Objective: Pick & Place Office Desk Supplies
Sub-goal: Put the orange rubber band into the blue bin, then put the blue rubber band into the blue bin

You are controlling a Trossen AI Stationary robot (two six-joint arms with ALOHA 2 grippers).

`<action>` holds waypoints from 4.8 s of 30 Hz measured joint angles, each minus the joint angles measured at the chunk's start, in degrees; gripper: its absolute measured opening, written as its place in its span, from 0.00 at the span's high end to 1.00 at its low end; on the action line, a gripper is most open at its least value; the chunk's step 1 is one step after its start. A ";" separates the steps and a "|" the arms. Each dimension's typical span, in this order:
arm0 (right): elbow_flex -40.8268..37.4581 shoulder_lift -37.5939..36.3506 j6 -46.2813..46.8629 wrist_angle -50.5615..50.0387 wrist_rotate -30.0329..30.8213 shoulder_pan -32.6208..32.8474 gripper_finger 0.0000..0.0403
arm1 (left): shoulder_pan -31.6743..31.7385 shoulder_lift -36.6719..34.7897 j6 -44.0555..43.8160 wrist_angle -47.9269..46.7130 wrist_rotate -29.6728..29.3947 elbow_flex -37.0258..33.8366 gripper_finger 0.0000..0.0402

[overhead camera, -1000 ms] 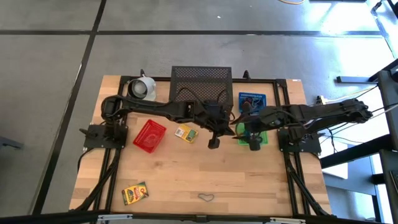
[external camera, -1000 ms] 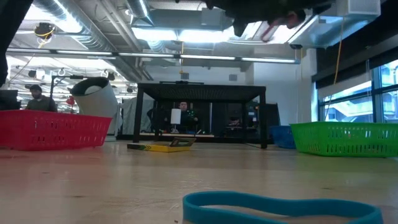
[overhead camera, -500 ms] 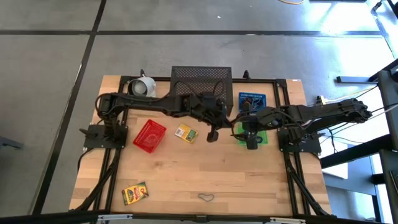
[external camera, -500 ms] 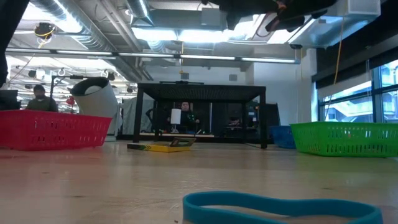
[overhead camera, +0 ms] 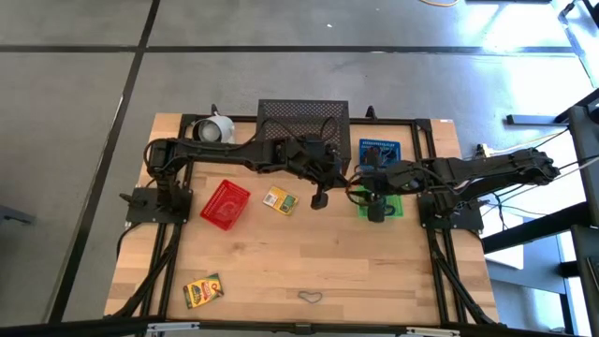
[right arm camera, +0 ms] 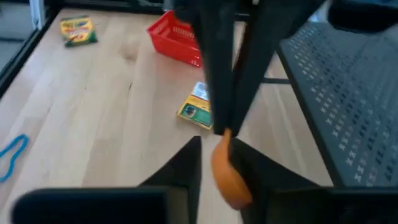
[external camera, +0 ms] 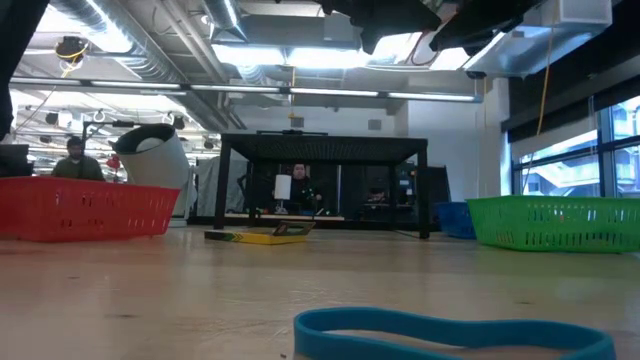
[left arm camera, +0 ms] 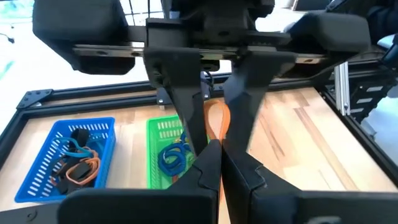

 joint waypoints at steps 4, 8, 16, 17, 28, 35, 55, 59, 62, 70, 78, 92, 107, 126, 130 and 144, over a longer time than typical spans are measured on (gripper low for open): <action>0.00 0.00 4.98 0.00 0.25 0.00 0.91 | 0.18 0.00 0.97 -0.08 0.04 0.00 0.99; 0.00 0.00 7.03 -0.02 0.21 -0.02 0.98 | 0.68 0.00 0.97 -0.08 0.04 0.00 0.99; 0.00 0.00 13.40 -3.98 0.15 -1.71 0.99 | 0.61 0.00 0.45 -0.47 -3.54 0.00 0.90; 0.00 0.00 14.57 -5.57 0.56 -2.37 0.99 | 0.61 0.00 0.42 -0.51 -3.56 0.00 0.87; -0.02 -1.96 24.46 -24.61 6.83 -16.59 0.99 | 0.64 0.00 -2.26 -4.29 -14.47 0.00 0.49; -3.21 -0.48 24.41 -22.53 0.97 -32.23 0.99 | 0.63 0.00 -7.07 -4.51 -17.51 0.02 0.48; -8.17 9.05 24.09 -15.50 -3.62 -45.75 0.55 | -0.78 0.02 -16.21 -9.11 -17.99 0.04 0.48; -8.15 6.61 25.96 -15.65 -3.63 -45.40 0.42 | -2.09 0.02 -15.31 -12.69 -16.22 0.04 0.48; -8.15 4.36 28.27 -16.38 -3.60 -43.91 0.37 | -3.22 0.02 -14.63 -15.77 -15.41 0.04 0.48; -8.15 0.11 35.86 -15.25 0.34 -31.90 0.40 | -7.56 0.04 -16.79 -21.79 -14.97 0.04 0.48; -8.13 -0.50 38.60 -14.51 4.19 -15.48 0.44 | -16.11 0.04 -24.26 -22.84 -18.34 -0.34 0.49; -8.13 -0.59 48.34 -14.66 8.56 8.87 0.47 | -32.02 3.89 -33.60 -2.63 -29.89 -9.59 0.48; -8.13 -0.57 51.22 -15.15 10.61 16.02 0.47 | -37.27 16.80 -25.71 -1.96 -19.18 -9.51 0.48; -8.13 -0.57 51.20 -15.17 10.59 16.02 0.47 | -35.80 20.90 -18.07 -3.88 -16.16 -9.11 0.87; -8.13 -0.57 51.20 -15.17 10.59 16.02 0.47 | -35.50 20.67 -18.71 -3.90 -15.50 -9.06 0.98; -8.13 -0.57 50.54 -13.66 10.11 16.02 0.47 | -31.49 15.39 -18.55 -3.56 -25.22 -6.05 0.99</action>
